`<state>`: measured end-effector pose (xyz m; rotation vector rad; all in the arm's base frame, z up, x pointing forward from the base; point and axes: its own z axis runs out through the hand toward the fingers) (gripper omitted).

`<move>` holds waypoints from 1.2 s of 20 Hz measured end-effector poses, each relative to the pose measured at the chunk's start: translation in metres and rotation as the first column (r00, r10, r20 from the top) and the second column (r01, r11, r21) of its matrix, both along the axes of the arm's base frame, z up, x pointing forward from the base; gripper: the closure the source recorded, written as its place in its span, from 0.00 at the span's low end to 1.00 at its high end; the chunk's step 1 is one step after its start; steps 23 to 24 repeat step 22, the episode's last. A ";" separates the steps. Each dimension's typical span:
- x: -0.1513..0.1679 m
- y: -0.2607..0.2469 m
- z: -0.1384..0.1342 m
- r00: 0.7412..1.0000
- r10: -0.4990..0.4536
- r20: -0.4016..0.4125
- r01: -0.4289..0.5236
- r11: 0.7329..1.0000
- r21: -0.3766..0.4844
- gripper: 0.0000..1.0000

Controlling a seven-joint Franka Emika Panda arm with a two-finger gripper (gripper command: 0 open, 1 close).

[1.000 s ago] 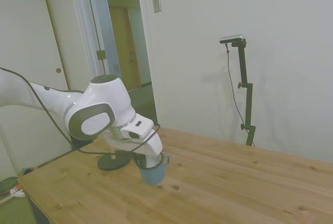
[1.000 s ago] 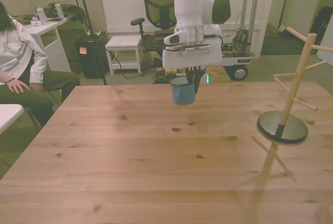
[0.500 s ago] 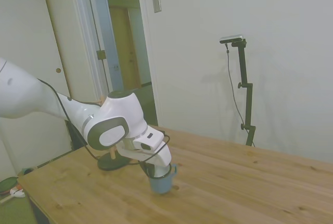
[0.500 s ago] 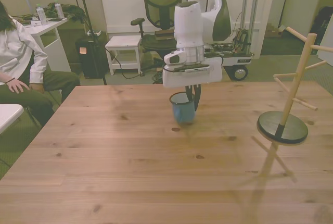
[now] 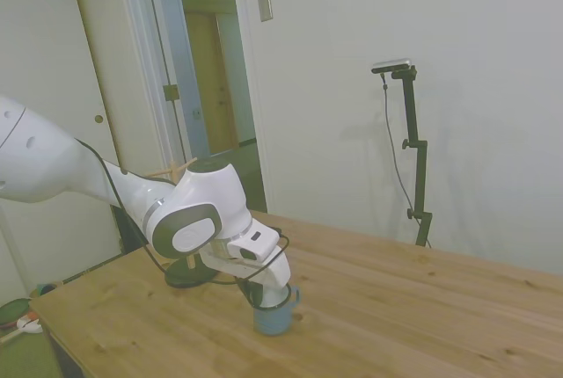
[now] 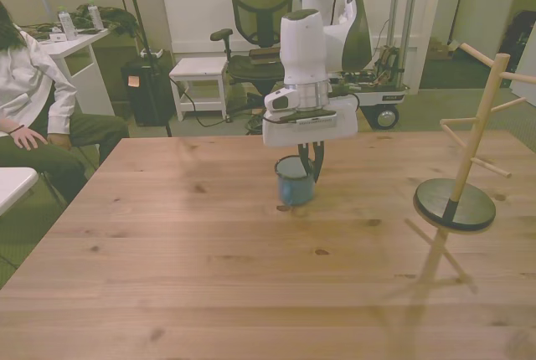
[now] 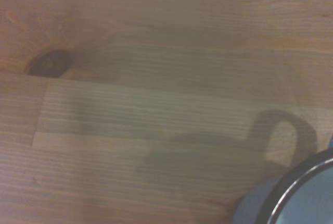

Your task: Unload the mug

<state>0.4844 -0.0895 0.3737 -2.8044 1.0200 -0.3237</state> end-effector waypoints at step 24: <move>-0.007 0.052 0.138 0.976 -0.202 0.086 0.201 0.979 0.020 0.00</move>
